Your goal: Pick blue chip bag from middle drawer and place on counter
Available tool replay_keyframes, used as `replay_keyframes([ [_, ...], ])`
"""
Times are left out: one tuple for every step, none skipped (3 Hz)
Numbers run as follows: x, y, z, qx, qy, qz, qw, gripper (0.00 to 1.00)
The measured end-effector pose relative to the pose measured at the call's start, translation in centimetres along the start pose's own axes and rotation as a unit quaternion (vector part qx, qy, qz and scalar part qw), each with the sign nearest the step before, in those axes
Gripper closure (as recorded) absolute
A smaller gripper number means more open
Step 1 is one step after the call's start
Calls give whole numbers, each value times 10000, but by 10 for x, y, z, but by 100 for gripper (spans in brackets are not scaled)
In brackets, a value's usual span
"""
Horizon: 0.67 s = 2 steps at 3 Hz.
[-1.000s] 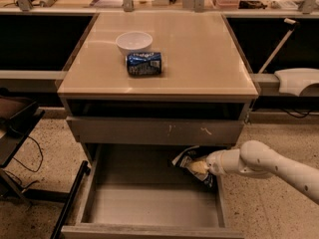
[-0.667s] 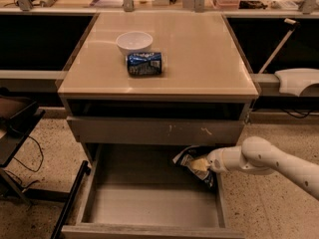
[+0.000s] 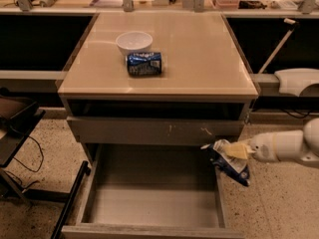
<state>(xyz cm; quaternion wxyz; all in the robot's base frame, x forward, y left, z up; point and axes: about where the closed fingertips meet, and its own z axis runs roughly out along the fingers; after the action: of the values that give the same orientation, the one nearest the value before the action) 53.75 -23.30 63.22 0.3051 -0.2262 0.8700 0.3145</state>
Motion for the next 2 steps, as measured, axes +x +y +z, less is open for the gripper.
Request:
replay_keyframes([
  [10,55,-72,440,-169,-199,9987,100],
  [26,67,-111,863,-164,-167,9960,100],
])
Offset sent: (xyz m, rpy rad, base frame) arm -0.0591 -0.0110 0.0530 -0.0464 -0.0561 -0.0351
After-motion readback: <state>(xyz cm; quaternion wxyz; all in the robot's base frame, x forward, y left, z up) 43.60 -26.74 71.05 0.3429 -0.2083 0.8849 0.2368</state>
